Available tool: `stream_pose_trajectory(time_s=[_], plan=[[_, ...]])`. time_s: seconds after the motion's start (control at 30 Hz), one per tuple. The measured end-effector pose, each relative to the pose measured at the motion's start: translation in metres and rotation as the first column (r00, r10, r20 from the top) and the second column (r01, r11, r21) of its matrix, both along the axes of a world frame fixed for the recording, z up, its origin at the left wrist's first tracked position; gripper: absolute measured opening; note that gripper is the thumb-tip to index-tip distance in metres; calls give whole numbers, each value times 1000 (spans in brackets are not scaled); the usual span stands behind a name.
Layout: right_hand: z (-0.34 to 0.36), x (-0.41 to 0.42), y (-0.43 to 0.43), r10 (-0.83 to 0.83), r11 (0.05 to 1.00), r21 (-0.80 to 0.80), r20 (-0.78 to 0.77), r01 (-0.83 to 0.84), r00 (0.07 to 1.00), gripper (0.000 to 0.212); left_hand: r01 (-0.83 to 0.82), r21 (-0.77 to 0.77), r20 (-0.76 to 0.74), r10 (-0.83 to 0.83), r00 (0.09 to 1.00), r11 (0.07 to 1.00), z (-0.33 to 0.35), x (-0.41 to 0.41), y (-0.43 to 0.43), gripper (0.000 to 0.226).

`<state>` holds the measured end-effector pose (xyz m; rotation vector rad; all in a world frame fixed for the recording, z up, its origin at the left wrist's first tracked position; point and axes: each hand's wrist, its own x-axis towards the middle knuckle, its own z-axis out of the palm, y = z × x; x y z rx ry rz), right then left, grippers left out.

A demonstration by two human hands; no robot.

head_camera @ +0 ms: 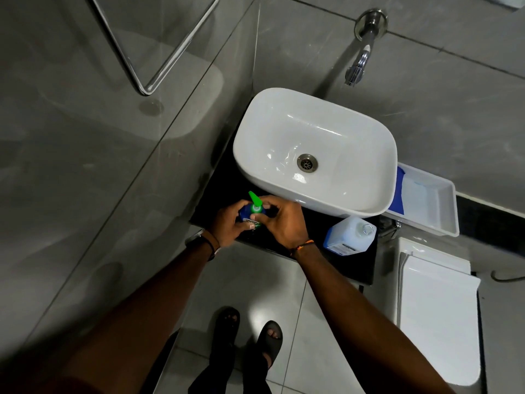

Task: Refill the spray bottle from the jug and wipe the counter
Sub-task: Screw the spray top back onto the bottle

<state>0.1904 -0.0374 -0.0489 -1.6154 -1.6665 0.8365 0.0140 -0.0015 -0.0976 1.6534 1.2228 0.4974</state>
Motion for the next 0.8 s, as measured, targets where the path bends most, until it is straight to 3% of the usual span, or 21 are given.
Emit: stream_pose_trajectory(time_s=[0.13,0.3,0.43,0.8], plan=[[14,4,1,73,997,-17,-33,-74,997,64,43,27,18,-44,999,999,3,-1,2,53],[31,5,7,129,991,33,78,-132,989,39,66,63,4,-66,998,996,5,-1,3,59],[35,0,11,156,984,42,242,-171,958,39,93,81,-24,-92,995,992,6,-1,6,53],[35,6,10,266,949,112,209,-293,941,30,84,32,-38,-82,996,996,7,-1,8,48]])
